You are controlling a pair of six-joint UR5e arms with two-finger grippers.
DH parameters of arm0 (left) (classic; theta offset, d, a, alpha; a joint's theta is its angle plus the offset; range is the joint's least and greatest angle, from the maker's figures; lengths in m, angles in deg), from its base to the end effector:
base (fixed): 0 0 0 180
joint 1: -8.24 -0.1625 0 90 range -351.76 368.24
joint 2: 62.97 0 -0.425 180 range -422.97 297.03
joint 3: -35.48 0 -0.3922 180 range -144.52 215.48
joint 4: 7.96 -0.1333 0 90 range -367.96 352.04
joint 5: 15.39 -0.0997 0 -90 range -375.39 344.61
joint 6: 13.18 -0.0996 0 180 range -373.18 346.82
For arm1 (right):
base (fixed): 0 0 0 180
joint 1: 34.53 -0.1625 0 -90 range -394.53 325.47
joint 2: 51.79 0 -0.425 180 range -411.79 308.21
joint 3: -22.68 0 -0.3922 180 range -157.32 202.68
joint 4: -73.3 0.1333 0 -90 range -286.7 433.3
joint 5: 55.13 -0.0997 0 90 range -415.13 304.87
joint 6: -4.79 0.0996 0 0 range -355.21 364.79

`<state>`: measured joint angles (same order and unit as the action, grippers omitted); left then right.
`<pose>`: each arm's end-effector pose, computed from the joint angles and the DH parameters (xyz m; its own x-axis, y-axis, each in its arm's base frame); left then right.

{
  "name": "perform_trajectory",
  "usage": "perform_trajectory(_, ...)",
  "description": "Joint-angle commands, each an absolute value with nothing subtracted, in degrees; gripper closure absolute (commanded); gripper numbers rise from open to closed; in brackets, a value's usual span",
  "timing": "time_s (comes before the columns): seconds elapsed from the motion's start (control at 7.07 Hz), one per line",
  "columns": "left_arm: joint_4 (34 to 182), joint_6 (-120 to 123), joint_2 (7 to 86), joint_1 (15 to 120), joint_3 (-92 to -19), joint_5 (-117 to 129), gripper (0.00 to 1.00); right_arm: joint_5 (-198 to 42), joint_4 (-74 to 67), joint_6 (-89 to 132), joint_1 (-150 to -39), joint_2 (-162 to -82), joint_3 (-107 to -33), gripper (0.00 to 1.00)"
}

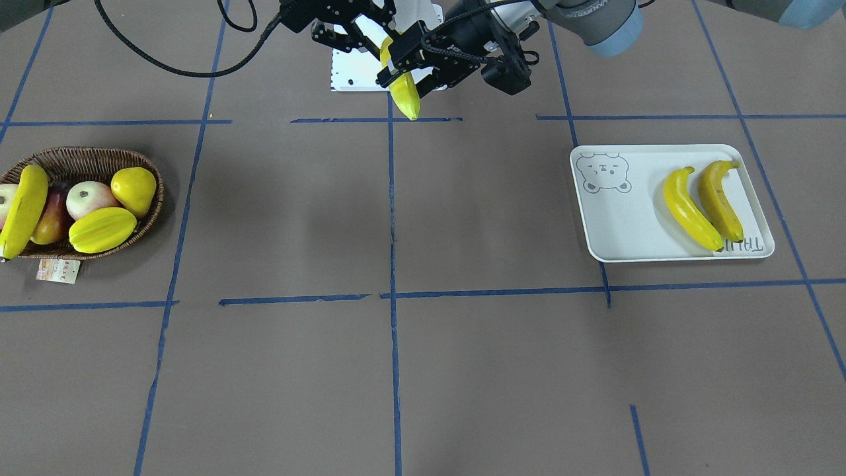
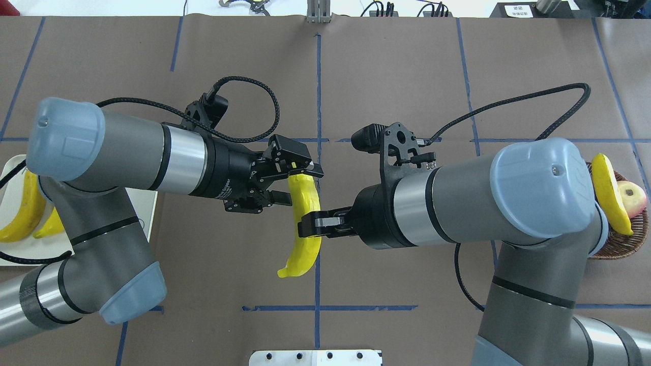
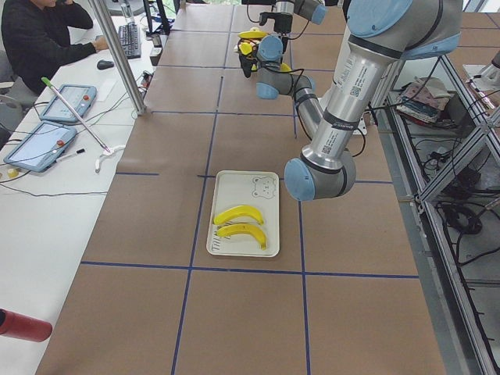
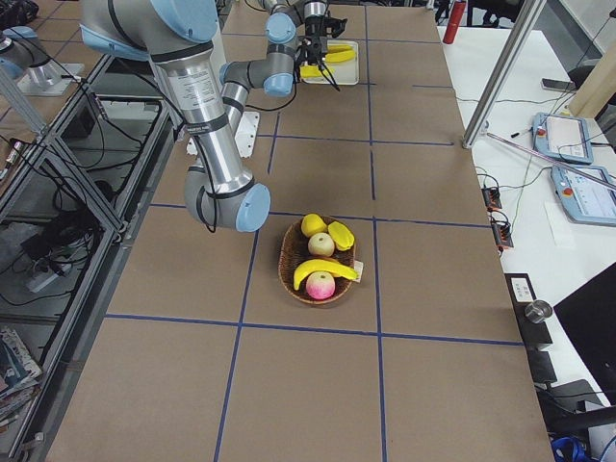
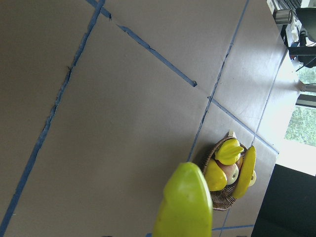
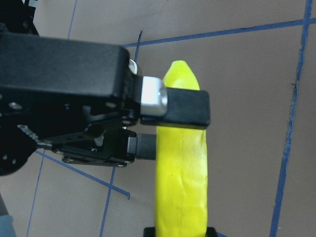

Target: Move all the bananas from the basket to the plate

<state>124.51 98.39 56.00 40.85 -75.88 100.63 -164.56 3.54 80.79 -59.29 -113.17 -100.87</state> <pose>0.4072 -0.3669 0.1285 -0.0806 -0.3406 -0.9367 0.0920 0.9332 -0.3473 -0.4057 -0.2974 0.1023 0.1395 -0.1869 0.9724 -0.0637 0.9783 0.1972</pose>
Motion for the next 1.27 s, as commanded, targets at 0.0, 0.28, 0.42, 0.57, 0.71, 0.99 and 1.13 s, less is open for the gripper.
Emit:
perform_trajectory(0.0, 124.8, 97.7, 55.4, 40.1, -76.1, 100.6, 1.00, -164.6, 3.7, 80.8, -59.3, -113.1, -100.8, 0.58)
perform_trajectory(0.28, 124.8, 97.7, 55.3, 40.1, -76.1, 100.6, 1.00, -164.6, 4.1, 82.6, -59.4, -113.1, -101.0, 0.00)
perform_trajectory(0.42, 124.8, 97.7, 55.2, 40.1, -76.0, 100.7, 1.00, -164.6, 4.1, 82.7, -59.4, -113.1, -101.1, 0.00)
perform_trajectory(0.57, 124.3, 97.7, 55.2, 40.1, -75.9, 100.5, 1.00, -164.6, 4.0, 82.8, -59.4, -113.1, -101.1, 0.00)
perform_trajectory(0.71, 124.1, 97.7, 53.4, 40.6, -75.8, 100.5, 1.00, -164.6, 3.8, 83.8, -59.5, -113.2, -101.1, 0.00)
perform_trajectory(0.99, 116.2, 93.7, 49.2, 45.2, -75.9, 100.5, 1.00, -164.2, 3.8, 83.7, -60.4, -113.3, -101.4, 0.00)
perform_trajectory(1.13, 106.9, 85.5, 49.1, 47.7, -77.4, 100.5, 1.00, -164.2, 3.8, 83.7, -60.5, -113.7, -101.3, 0.00)
